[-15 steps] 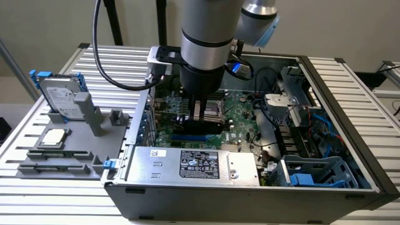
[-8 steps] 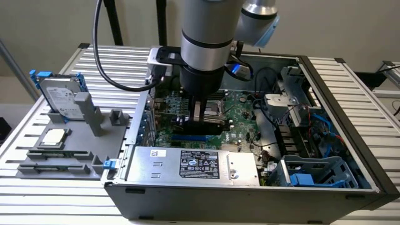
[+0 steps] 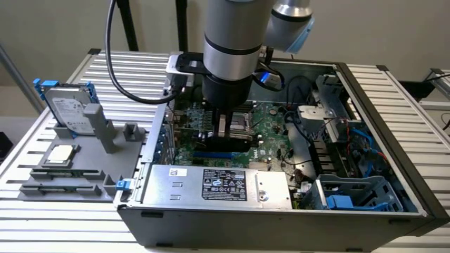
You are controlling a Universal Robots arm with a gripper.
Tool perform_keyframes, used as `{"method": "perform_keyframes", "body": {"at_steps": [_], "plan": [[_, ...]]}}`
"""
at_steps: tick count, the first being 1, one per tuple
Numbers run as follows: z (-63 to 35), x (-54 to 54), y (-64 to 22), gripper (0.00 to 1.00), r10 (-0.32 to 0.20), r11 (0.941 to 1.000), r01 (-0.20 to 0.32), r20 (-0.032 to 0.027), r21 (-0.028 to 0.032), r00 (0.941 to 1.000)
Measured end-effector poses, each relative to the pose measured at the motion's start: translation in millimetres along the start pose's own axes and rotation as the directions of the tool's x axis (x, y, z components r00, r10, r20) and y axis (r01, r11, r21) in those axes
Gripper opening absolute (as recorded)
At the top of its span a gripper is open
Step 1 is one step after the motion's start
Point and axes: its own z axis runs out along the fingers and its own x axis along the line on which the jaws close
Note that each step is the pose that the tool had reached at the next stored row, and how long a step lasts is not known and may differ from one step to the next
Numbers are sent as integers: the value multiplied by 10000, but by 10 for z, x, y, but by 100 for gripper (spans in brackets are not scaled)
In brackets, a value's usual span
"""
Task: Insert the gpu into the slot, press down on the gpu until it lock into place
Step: 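Insert the gpu into the slot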
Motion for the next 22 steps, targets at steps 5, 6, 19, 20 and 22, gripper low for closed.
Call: {"method": "perform_keyframes", "body": {"at_steps": [5,6,19,20,22], "plan": [[11,-10,1,26,29,10000,-29,-3,3,10000],[14,-14,1,26,41,10000,-41,-5,4,10000],[89,-69,26,26,86,10000,-86,-64,11,9999],[95,-74,26,26,85,10000,-85,-64,11,9999],[104,-83,26,26,86,10000,-86,-70,12,9999]]}}
